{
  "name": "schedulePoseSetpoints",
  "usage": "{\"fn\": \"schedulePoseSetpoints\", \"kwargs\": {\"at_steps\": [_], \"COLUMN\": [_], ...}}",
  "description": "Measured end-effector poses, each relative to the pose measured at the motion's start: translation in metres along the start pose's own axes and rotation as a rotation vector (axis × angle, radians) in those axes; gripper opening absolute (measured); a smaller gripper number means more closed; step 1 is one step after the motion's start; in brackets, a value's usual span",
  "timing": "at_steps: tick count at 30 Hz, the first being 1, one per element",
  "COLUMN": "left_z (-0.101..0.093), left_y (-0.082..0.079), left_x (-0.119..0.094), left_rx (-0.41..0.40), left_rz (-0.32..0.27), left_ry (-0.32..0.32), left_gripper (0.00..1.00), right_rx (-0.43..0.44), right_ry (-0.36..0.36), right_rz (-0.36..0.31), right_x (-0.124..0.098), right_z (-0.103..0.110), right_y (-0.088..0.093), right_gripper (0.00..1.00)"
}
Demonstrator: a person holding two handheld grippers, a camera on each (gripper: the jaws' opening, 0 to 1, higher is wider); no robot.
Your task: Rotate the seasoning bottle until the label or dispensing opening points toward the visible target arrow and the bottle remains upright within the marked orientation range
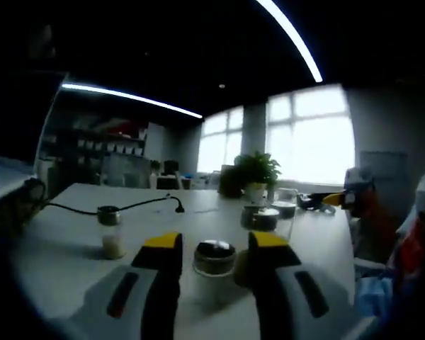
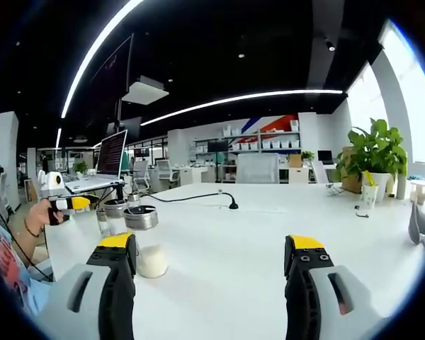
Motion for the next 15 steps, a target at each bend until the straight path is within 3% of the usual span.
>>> {"fn": "schedulePoseSetpoints", "kwargs": {"at_steps": [5, 9, 15], "left_z": [0.001, 0.005, 0.008], "left_y": [-0.007, -0.022, -0.034], "left_x": [-0.017, -0.029, -0.033], "left_rx": [0.018, 0.056, 0.113], "left_rz": [0.006, -0.014, -0.036], "left_ry": [-0.042, -0.123, -0.188], "left_gripper": [0.39, 0.39, 0.41], "right_rx": [0.0, -0.01, -0.008], "right_ry": [0.002, -0.005, -0.008], "right_rz": [0.002, -0.006, -0.004], "right_x": [-0.001, -0.003, -0.001], "right_z": [0.001, 0.005, 0.005], "right_y": [0.001, -0.002, -0.001], "right_gripper": [0.89, 0.89, 0.89]}}
Point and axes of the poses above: the point that each gripper's makers call its tool centre point, and the gripper's own axes: x roughly forward along the fingers, z roughly to its left, y roughly out of its underside, the point moved 3 cm from there along -x, roughly backward along the fingers
